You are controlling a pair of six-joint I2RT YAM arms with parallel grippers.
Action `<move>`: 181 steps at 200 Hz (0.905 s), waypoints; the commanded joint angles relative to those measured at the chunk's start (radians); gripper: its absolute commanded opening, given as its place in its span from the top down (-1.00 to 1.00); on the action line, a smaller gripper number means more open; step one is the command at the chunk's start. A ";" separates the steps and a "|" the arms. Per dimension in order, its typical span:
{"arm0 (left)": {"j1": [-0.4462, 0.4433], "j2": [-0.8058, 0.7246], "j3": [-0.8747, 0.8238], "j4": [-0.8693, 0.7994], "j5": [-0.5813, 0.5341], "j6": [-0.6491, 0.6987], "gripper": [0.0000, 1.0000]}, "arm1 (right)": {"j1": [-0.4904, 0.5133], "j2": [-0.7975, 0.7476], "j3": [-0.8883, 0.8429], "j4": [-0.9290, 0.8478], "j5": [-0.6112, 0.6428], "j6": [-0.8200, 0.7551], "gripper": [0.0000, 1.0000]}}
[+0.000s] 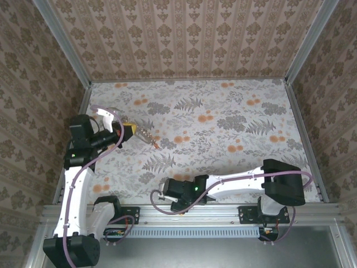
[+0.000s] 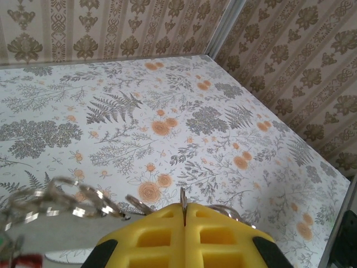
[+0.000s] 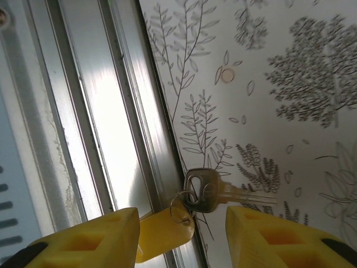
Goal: Put the keys on the keyring
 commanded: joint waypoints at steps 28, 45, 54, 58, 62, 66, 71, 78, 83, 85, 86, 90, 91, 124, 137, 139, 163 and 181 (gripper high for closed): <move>0.013 -0.025 0.024 0.017 0.006 -0.015 1.00 | 0.007 0.060 0.046 -0.002 0.003 -0.032 0.09; 0.015 -0.028 0.030 0.011 0.005 -0.012 1.00 | 0.006 0.090 0.061 -0.013 0.015 -0.034 0.09; 0.015 -0.029 0.034 0.012 0.005 -0.012 1.00 | 0.007 0.107 0.074 -0.023 0.024 -0.039 0.10; 0.015 -0.031 0.034 0.012 0.006 -0.012 1.00 | 0.007 0.112 0.075 -0.026 0.025 -0.041 0.11; 0.016 -0.033 0.036 0.013 0.007 -0.012 1.00 | 0.007 0.118 0.077 -0.027 0.027 -0.043 0.12; 0.015 -0.033 0.037 0.012 0.007 -0.011 1.00 | 0.006 0.121 0.077 -0.028 0.028 -0.043 0.14; 0.016 -0.034 0.040 0.011 0.007 -0.010 1.00 | 0.005 0.122 0.076 -0.028 0.030 -0.044 0.19; 0.017 -0.034 0.040 0.009 0.007 -0.008 1.00 | 0.006 0.123 0.073 -0.029 0.033 -0.047 0.23; 0.017 -0.034 0.040 0.009 0.005 -0.007 1.00 | 0.004 0.123 0.072 -0.032 0.034 -0.049 0.26; 0.017 -0.034 0.040 0.008 0.005 -0.009 1.00 | 0.005 0.123 0.070 -0.033 0.036 -0.050 0.26; 0.017 -0.034 0.040 0.008 0.006 -0.007 1.00 | 0.005 0.123 0.069 -0.033 0.036 -0.050 0.26; 0.018 -0.034 0.040 0.007 0.005 -0.007 1.00 | 0.004 0.123 0.068 -0.038 0.038 -0.051 0.27; 0.017 -0.035 0.040 0.006 0.006 -0.007 1.00 | 0.004 0.122 0.068 -0.038 0.040 -0.052 0.27; 0.017 -0.038 0.042 0.009 0.005 -0.006 1.00 | -0.010 0.110 0.039 -0.054 0.065 -0.063 0.37; 0.016 -0.039 0.042 0.011 0.007 -0.006 1.00 | -0.020 0.103 0.027 -0.052 0.068 -0.066 0.46; 0.016 -0.040 0.043 0.010 0.007 -0.006 1.00 | -0.021 0.103 0.026 -0.051 0.069 -0.065 0.47; 0.019 -0.041 0.045 0.008 0.007 -0.006 1.00 | -0.037 0.104 0.014 -0.041 0.066 -0.075 0.59; 0.019 -0.041 0.047 0.006 0.006 -0.006 1.00 | -0.058 0.105 0.004 -0.035 0.075 -0.082 0.67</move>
